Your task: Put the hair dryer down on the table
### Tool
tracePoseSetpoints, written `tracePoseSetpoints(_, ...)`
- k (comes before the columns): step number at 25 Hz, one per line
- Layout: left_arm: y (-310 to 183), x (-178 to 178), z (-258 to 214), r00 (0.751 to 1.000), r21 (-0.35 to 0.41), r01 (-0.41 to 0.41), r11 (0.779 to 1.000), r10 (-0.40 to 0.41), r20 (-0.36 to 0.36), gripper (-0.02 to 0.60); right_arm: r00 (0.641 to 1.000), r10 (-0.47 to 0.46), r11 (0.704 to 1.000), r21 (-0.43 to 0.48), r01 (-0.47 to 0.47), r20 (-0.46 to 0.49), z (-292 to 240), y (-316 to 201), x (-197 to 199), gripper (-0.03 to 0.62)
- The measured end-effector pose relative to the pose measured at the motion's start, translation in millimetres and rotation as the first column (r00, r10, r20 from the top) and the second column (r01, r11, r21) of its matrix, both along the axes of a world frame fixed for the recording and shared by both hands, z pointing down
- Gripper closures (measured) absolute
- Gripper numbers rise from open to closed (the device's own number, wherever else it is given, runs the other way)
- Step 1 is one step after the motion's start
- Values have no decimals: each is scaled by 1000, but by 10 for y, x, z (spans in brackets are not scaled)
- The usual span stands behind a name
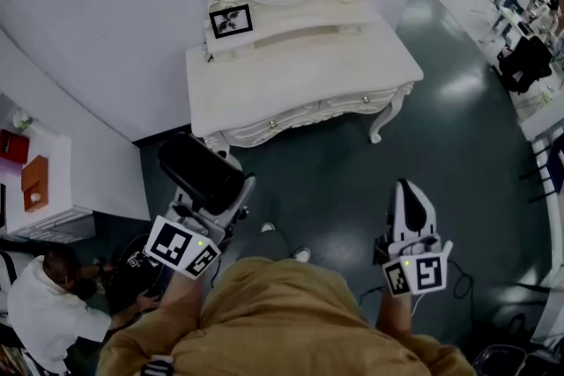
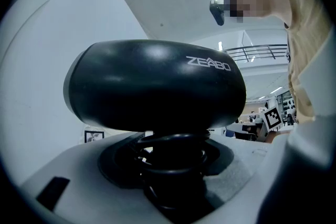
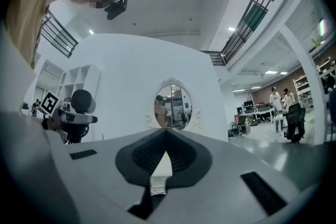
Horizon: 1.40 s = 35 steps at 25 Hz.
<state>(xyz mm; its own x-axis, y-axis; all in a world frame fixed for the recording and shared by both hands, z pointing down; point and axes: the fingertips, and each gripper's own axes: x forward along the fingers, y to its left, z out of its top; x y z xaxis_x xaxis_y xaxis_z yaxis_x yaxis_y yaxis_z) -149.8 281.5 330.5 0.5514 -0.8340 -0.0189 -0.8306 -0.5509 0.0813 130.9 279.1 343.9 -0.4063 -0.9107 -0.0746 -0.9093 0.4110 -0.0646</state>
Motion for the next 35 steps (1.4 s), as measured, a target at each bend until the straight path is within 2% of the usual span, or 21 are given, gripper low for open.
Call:
tracePoseSetpoints(5,-229,67,103,1000,-18,-1,1000,0,-9,331,1000,-17,1000,-16,17,-8,67,-251,0,592)
tracePoseSetpoints(10,-693,107,257,999,-47,-30,998,28,-40,331,999,-23,999,-45,22,-24,206,-726,-64,592)
tracePoseSetpoints(17,-1897,85,293,994,-45,-96,994,93,-65,331,998,24,998,-58,-27,-52,189,-1804,-117,592)
tracePoseSetpoints(25,-3129,-126,262,978,-50,-181,982,174,-113,331,994,22,999,-42,-26,-109,-61,-2967,-600,592)
tracePoseSetpoints(31,-3662,-120,397,965,-96,-238,967,224,-133,331,991,57,990,-119,-72,-124,105,-3321,-638,592)
tracePoseSetpoints(35,-3844,3,513,957,-139,-270,953,250,-144,331,990,72,989,-120,-86,-120,97,-3489,-596,592)
